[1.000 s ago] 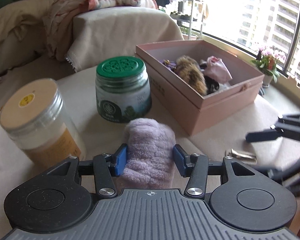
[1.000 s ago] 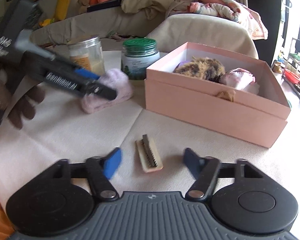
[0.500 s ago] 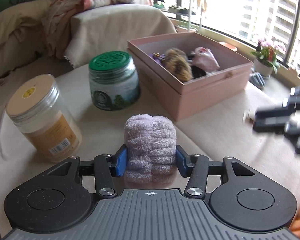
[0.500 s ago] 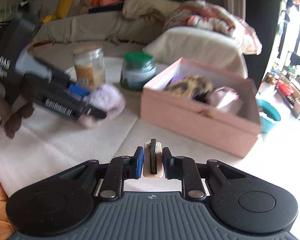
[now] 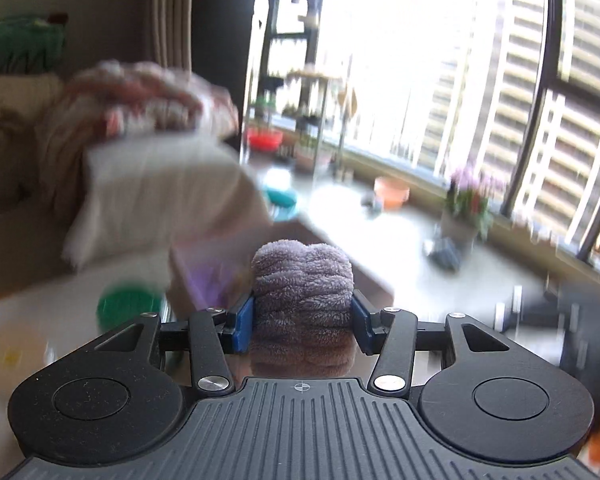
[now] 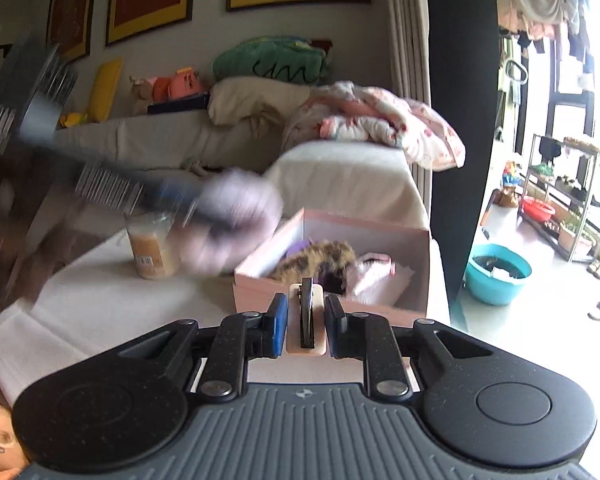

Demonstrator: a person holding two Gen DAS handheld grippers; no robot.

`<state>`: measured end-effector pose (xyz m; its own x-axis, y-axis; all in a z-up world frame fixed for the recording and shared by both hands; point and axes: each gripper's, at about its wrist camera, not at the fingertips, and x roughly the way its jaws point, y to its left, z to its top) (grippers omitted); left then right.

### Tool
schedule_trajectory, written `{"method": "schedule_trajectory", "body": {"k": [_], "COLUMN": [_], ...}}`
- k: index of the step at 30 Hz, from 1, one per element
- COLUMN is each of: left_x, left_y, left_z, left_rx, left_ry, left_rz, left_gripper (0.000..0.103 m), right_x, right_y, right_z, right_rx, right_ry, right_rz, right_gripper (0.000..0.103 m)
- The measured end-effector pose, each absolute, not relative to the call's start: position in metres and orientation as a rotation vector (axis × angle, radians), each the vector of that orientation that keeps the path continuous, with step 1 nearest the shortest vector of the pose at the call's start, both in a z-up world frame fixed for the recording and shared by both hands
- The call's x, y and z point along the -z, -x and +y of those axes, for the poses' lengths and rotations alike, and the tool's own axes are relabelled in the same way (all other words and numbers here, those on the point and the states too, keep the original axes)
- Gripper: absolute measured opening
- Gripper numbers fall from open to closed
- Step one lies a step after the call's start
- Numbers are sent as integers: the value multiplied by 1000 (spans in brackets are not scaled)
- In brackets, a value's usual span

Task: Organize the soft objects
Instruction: 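Carry the scrunchie in the left gripper and clip in the right into the pink box, release both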

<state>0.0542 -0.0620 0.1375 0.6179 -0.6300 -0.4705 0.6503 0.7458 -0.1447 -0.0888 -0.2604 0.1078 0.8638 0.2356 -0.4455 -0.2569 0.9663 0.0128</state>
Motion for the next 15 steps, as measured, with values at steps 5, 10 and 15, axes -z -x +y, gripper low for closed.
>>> {"method": "schedule_trajectory", "body": {"k": [5, 10, 15], "left_x": [-122, -70, -71], "left_y": [-123, -157, -146], "left_z": [-93, -116, -86], "left_rx": [787, 725, 742], "left_ry": [110, 82, 176], "left_rz": [592, 812, 695], "left_gripper": [55, 54, 54], "right_x": [-86, -76, -83], "right_y": [73, 62, 51], "right_z": [-268, -272, -276], "right_rx": [-236, -200, -167], "right_ry": [22, 19, 19], "right_rz": [534, 573, 553], "right_gripper": [20, 20, 20]}}
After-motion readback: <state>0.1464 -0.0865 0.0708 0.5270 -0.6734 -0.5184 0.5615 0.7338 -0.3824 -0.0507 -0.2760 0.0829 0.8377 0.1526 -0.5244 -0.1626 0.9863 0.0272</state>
